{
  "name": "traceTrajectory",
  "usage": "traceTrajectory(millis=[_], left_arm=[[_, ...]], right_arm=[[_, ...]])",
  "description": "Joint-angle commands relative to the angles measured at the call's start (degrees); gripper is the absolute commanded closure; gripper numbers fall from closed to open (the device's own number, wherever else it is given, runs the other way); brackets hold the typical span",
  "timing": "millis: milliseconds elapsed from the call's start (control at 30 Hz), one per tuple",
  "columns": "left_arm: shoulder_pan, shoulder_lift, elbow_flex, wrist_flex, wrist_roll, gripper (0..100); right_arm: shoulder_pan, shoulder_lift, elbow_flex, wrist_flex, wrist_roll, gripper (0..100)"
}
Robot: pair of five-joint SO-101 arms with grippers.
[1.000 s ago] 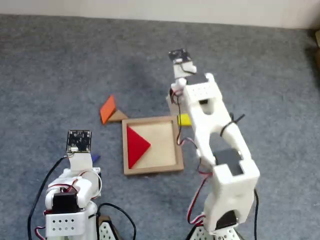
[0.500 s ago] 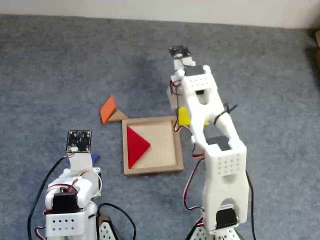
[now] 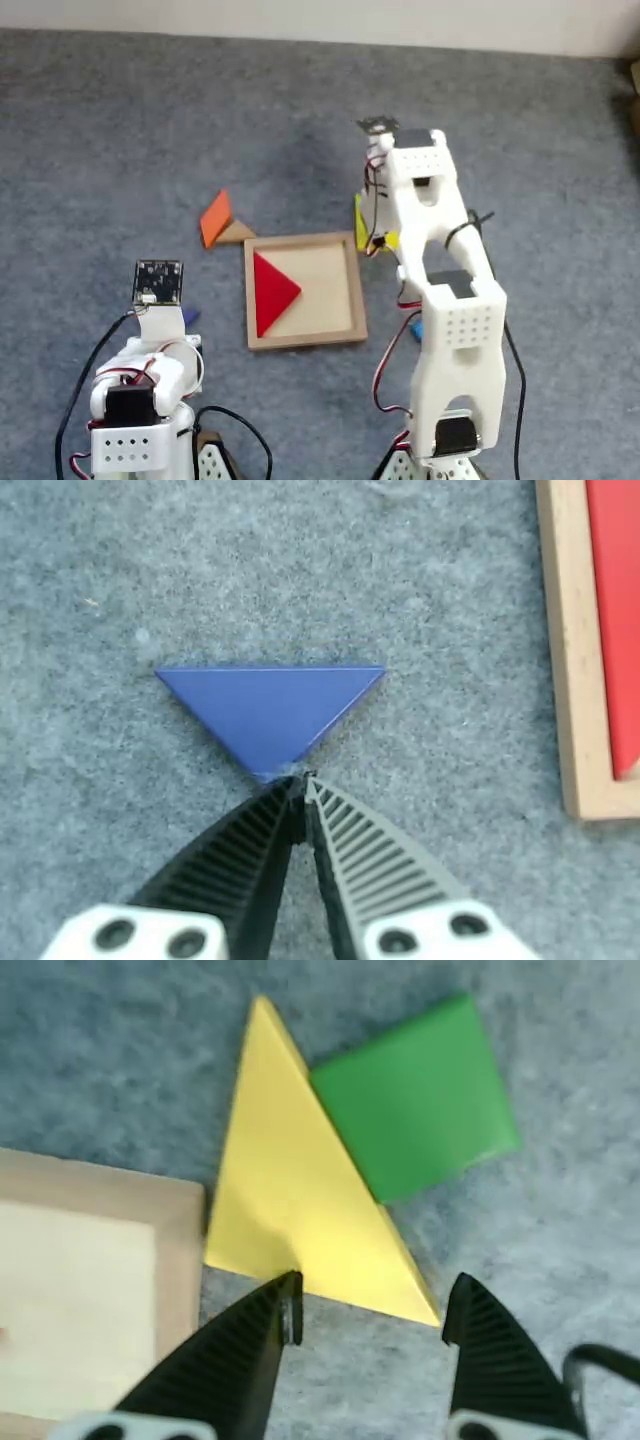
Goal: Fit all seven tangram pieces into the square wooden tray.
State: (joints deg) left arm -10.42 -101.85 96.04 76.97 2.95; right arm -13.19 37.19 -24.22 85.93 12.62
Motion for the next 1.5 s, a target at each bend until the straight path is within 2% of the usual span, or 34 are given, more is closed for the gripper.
traceTrajectory(millis=[0,167,300,533,667,733,967,1200,1467], left_arm=[[-0.66,-1.98,1.19,0.26,-0.44,99],[-0.66,-1.98,1.19,0.26,-0.44,99],[-0.66,-1.98,1.19,0.26,-0.44,99],[-0.66,-1.98,1.19,0.26,-0.44,99],[-0.66,-1.98,1.19,0.26,-0.44,99],[-0.66,-1.98,1.19,0.26,-0.44,99],[-0.66,-1.98,1.19,0.26,-0.44,99],[-0.66,-1.98,1.19,0.26,-0.44,99],[-0.66,-1.98,1.19,0.26,-0.44,99]], right_arm=[[-0.48,-1.98,-3.21,0.75,0.35,77.0],[-4.7,-1.54,-7.96,0.22,-5.98,77.0],[-7.34,-1.45,-11.56,-4.44,-7.38,77.0],[-7.78,-1.36,-2.51,-15.69,-6.77,77.1],[-5.76,-1.36,3.03,-17.36,-1.67,77.2],[-4.26,-1.45,5.14,-17.1,0.0,78.3],[1.63,-1.89,9.8,-16.31,6.68,92.6],[4.18,-1.98,10.51,-4.53,11.43,92.8],[4.26,-10.42,4.88,1.89,11.34,92.8]])
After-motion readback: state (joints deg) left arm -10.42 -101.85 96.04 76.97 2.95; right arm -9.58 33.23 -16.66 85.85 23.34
